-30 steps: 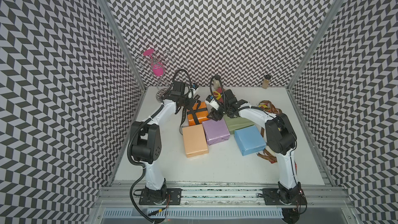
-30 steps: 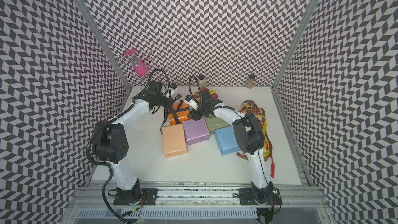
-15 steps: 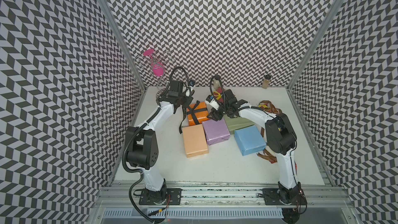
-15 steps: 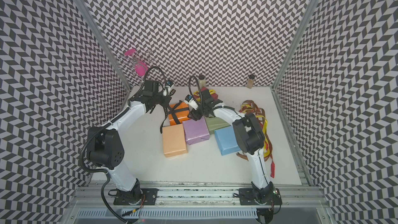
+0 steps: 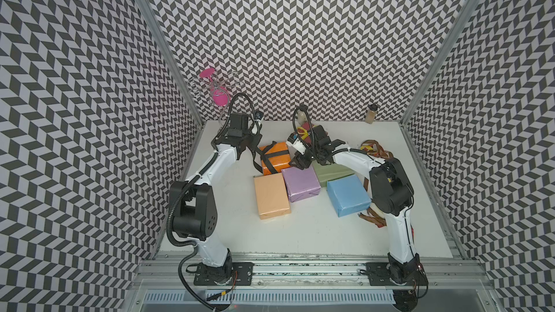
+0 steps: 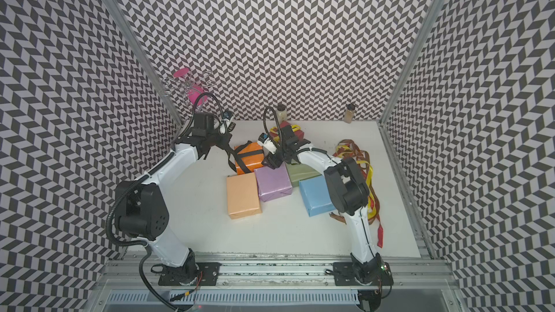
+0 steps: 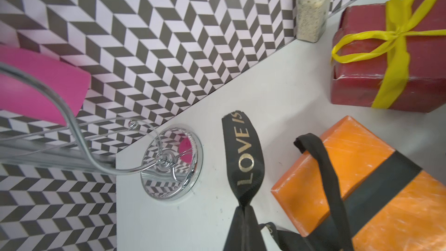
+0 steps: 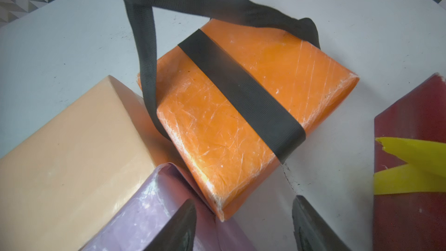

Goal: Untie the ribbon bows on the gift boxes
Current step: Untie the ribbon from the gift box.

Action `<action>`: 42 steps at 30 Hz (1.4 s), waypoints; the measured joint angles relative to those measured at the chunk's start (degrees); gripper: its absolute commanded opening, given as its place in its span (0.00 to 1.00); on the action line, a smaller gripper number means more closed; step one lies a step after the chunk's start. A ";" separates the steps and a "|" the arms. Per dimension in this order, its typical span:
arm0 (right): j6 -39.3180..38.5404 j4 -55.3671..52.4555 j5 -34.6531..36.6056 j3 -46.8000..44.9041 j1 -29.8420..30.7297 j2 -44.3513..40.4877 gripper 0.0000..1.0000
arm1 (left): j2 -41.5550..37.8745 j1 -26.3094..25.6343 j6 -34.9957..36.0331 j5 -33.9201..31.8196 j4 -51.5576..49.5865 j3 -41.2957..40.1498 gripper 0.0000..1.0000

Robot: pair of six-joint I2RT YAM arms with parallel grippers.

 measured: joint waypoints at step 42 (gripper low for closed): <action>-0.04 0.02 0.04 -0.44 0.00 -1.16 0.64 | 2.38 3.56 0.55 31.78 -15.34 -11.50 0.77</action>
